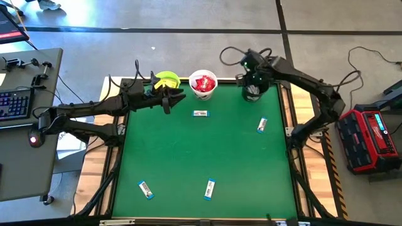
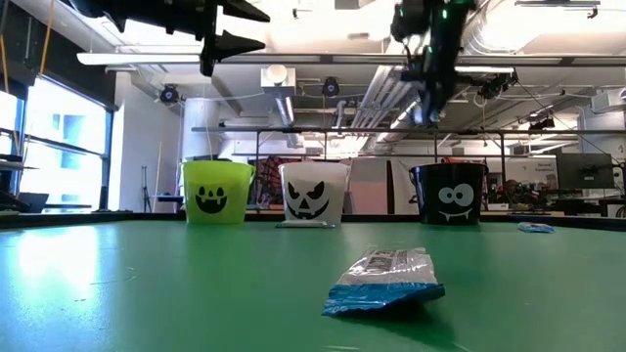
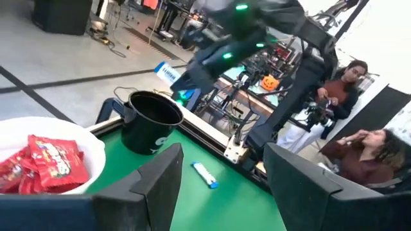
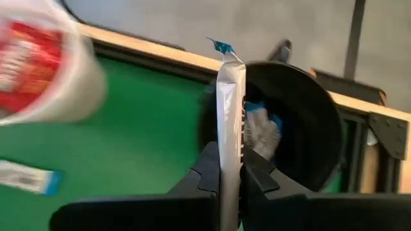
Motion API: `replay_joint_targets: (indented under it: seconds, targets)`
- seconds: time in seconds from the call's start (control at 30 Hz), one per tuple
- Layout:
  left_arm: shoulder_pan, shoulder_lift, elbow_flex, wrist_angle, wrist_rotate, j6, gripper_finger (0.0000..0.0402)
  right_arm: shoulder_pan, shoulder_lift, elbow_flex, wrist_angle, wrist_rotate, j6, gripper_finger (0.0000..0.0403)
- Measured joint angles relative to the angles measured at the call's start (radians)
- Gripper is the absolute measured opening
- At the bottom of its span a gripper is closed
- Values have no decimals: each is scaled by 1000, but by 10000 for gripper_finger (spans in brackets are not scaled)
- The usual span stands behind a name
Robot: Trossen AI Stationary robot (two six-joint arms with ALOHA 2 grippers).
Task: Sort candy by brand, put in halloween buckets
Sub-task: Put the white chocolate bar into the black bucket
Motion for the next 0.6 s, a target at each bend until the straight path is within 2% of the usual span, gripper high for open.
replay_joint_targets:
  seconds: [0.17, 0.33, 0.6]
  targets:
    - [0, 0, 0, 0, -3, 23, 211, -135, 26, -93, 38, -66, -103, 7]
    - [0, 0, 0, -1, -2, 23, 211, -213, 29, -221, 158, -114, -168, 7]
    - [6, 0, 0, -1, 0, 58, 211, -295, 29, -367, 279, -187, -141, 8]
